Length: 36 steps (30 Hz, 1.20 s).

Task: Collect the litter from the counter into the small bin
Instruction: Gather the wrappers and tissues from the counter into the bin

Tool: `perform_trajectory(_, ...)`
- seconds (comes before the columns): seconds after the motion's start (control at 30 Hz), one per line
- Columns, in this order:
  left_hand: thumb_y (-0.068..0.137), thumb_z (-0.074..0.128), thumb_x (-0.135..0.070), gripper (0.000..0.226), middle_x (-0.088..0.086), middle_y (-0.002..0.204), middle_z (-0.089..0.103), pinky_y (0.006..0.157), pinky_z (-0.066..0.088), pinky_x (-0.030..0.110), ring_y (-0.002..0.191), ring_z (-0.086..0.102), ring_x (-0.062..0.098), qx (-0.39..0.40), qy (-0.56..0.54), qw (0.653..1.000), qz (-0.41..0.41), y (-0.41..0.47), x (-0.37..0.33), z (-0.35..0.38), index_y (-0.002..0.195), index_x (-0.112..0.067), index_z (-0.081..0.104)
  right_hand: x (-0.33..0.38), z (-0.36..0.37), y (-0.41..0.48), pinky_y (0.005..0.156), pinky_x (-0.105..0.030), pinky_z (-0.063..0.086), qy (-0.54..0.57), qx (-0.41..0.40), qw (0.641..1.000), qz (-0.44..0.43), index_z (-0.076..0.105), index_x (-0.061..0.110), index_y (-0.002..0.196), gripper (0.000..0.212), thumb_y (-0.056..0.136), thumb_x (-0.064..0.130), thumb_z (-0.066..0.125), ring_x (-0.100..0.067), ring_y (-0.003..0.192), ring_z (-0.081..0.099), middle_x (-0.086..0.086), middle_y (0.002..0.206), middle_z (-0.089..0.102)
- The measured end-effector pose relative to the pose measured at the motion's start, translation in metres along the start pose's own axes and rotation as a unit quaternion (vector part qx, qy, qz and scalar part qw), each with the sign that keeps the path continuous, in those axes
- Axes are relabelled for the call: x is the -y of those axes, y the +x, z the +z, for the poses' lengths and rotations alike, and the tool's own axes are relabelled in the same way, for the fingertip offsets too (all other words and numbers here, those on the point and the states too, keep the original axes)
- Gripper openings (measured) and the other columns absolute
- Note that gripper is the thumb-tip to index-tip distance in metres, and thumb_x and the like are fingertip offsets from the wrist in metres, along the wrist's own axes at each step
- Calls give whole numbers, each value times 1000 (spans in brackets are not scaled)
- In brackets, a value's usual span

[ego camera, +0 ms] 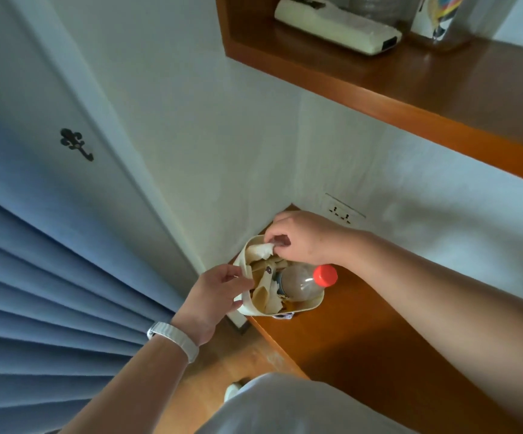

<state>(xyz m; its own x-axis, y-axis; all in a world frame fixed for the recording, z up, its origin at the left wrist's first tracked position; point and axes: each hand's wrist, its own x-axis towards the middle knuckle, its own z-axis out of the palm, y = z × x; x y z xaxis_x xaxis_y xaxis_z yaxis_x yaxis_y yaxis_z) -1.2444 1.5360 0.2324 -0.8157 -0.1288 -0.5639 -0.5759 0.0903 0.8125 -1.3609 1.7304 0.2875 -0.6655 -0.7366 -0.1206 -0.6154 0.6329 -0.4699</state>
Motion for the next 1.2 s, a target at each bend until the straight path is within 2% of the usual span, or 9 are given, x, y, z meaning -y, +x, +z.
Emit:
perform_trajectory(0.07, 91, 75, -23, 22, 10, 111, 78, 96, 61, 37, 109, 73, 26, -1, -4, 1000, -4, 0, 1, -1, 112, -15, 73, -2, 3, 3, 72, -26, 43, 2, 0, 1000, -4, 68, 21, 110, 21, 92, 25, 60, -2, 80, 52, 17, 91, 52)
perform_trajectory(0.2, 88, 77, -25, 27, 10, 112, 78, 95, 61, 36, 110, 73, 25, -3, -13, 1000, -16, 3, 7, -3, 112, -14, 74, -9, 9, 4, 78, -35, 53, 46, -7, 999, -1, 68, 21, 110, 25, 88, 34, 68, -11, 85, 59, 8, 95, 61)
perform_trajectory(0.3, 73, 80, -35, 44, 11, 114, 78, 98, 61, 40, 112, 73, 26, -15, -30, 999, -28, 8, 13, -7, 112, -15, 76, -18, 12, -1, 79, -33, 54, 97, -67, 993, 8, 70, 18, 105, 19, 88, 26, 70, -7, 84, 60, 8, 93, 65)
perform_trajectory(0.47, 84, 77, -27, 34, 14, 117, 76, 89, 60, 35, 116, 70, 28, -54, -71, 995, -40, 15, 21, -15, 114, -12, 76, -49, 21, -16, 77, -30, 55, 136, -159, 974, 86, 70, 15, 103, 13, 90, 20, 67, -9, 85, 61, 6, 93, 65)
perform_trajectory(0.63, 96, 69, -18, 20, 22, 119, 72, 89, 58, 34, 118, 68, 33, -95, -92, 990, -52, 12, 22, -21, 112, -8, 73, -78, 62, -31, 81, -30, 53, 85, -73, 980, 162, 66, 22, 103, 13, 93, 27, 60, -10, 91, 61, 11, 99, 60)
perform_trajectory(0.8, 98, 67, -15, 13, 25, 123, 70, 93, 59, 38, 122, 65, 37, -142, -120, 980, -74, 5, 26, -26, 108, -10, 73, -82, 124, -32, 94, -29, 49, 8, 49, 989, 140, 53, 27, 131, 39, 94, 41, 55, -14, 117, 54, 8, 131, 49)
perform_trajectory(1.03, 97, 67, -15, 13, 27, 125, 68, 100, 58, 45, 123, 64, 39, -172, -125, 973, -87, -9, 37, -37, 108, -9, 72, -82, 185, -18, 92, -32, 52, -63, 46, 993, 87, 42, 26, 137, 56, 88, 37, 67, -19, 118, 53, 0, 132, 50)
perform_trajectory(1.1, 97, 67, -15, 15, 29, 125, 67, 95, 59, 42, 122, 64, 42, -182, -125, 971, -90, -13, 39, -40, 110, -7, 72, -84, 195, -13, 93, -33, 53, -82, 49, 990, 100, 41, 23, 138, 59, 87, 38, 67, -21, 120, 53, -2, 133, 50)
perform_trajectory(1.2, 97, 68, -14, 18, 29, 127, 67, 104, 56, 49, 124, 63, 42, -188, -138, 968, -90, -19, 45, -45, 112, -6, 72, -86, 203, -9, 92, -30, 52, -95, 59, 986, 125, 42, 22, 137, 56, 89, 36, 66, -20, 120, 52, -2, 132, 51)
